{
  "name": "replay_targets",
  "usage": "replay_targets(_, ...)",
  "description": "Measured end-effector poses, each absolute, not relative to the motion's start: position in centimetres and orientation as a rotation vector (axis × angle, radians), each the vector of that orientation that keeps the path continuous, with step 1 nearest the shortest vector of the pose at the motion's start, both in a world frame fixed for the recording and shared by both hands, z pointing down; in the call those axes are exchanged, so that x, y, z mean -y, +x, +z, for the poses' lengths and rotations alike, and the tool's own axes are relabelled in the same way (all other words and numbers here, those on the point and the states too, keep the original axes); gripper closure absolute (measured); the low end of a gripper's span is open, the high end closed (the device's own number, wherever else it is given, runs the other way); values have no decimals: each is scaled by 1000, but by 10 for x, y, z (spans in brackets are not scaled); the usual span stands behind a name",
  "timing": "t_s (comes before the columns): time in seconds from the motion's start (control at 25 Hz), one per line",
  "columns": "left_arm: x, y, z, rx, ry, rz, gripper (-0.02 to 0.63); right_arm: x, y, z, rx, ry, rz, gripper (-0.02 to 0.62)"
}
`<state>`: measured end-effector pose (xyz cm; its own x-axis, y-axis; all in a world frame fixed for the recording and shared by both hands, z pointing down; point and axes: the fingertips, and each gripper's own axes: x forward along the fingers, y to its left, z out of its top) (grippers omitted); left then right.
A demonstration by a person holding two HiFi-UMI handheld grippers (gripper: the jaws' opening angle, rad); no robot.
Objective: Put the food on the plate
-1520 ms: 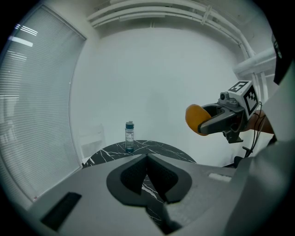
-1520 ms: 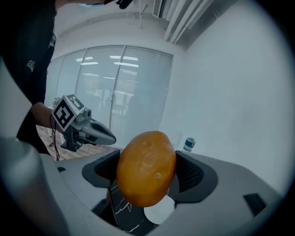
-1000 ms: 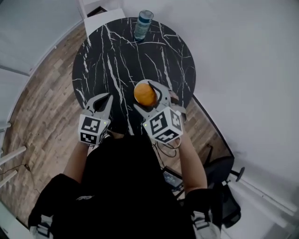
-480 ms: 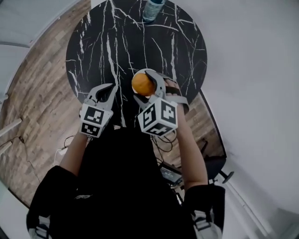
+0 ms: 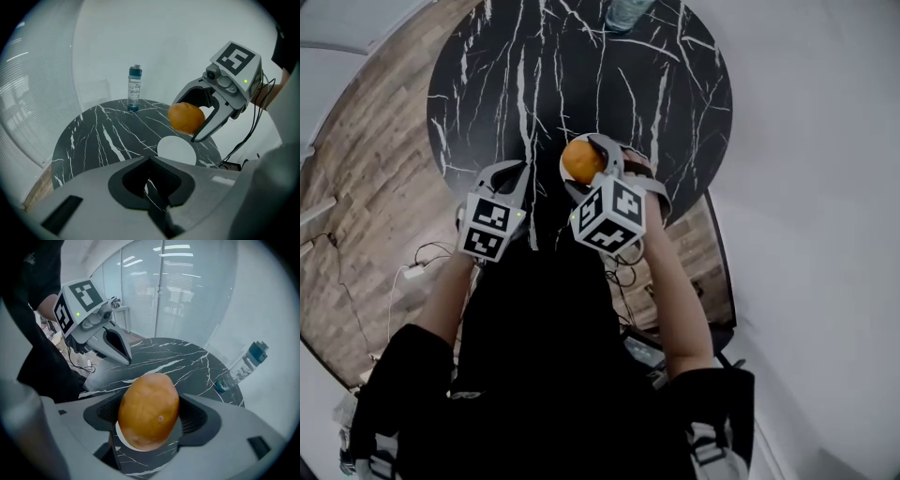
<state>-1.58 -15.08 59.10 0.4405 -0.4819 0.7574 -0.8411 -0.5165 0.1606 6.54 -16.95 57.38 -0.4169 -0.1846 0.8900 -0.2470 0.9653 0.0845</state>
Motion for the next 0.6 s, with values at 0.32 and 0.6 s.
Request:
replay_targets(0.32, 155, -7, 609, 1162, 2064, 895, 606, 166, 72, 605, 2029, 248, 147, 252)
replay_targets(0.6, 152, 3, 618, 1150, 2037, 909, 606, 161, 79, 624, 2065, 305, 325, 252)
